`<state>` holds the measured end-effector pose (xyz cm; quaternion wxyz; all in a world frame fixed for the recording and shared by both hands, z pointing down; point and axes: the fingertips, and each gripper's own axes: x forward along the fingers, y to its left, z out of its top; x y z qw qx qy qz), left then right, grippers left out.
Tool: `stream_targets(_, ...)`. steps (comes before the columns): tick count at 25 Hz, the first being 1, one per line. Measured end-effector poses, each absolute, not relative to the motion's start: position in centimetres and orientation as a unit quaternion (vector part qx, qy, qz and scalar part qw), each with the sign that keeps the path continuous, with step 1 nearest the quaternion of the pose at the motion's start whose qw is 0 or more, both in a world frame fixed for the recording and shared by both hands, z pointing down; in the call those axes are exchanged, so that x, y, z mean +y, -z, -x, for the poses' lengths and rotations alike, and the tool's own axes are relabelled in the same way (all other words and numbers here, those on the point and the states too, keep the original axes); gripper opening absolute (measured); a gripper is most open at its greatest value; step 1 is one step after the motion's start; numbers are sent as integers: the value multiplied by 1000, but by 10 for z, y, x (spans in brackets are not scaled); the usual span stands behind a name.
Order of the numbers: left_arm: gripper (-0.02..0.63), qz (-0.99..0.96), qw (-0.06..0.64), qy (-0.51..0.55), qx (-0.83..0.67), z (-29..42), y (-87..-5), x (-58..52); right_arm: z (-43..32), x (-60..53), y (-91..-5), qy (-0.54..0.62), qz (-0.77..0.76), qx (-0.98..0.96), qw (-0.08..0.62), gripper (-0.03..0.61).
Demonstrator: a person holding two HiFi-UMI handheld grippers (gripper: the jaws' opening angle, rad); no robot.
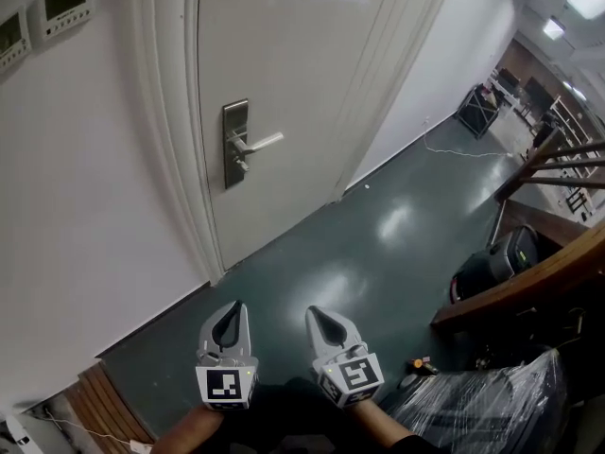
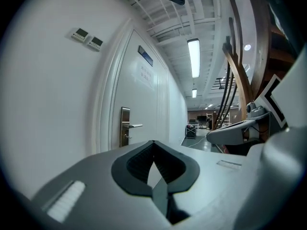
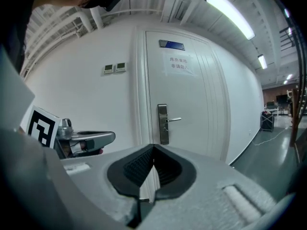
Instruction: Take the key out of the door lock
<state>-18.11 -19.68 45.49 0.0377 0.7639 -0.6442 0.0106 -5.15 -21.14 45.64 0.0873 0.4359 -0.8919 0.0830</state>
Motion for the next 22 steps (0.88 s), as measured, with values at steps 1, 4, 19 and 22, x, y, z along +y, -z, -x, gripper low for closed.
stream_targets(1,18,-760,37,-9,-649,188,-455,-201,58,-218,-455,-83,-432,-894,88,-9)
stream_targets(4,17,-746,38,-12,-665,208,-457,-212,74,-240,-456,-83,-416,-901,91,-9)
stream_targets(19,18,-657,48,-21,-752,263,-459,-331,152,-410,-478,-99,-266,-952,117,-9)
stream_targets(22,18,-640,46,-28,-766,265,-459,-358,170,-440,-486,-145,-205,-961,118,-8)
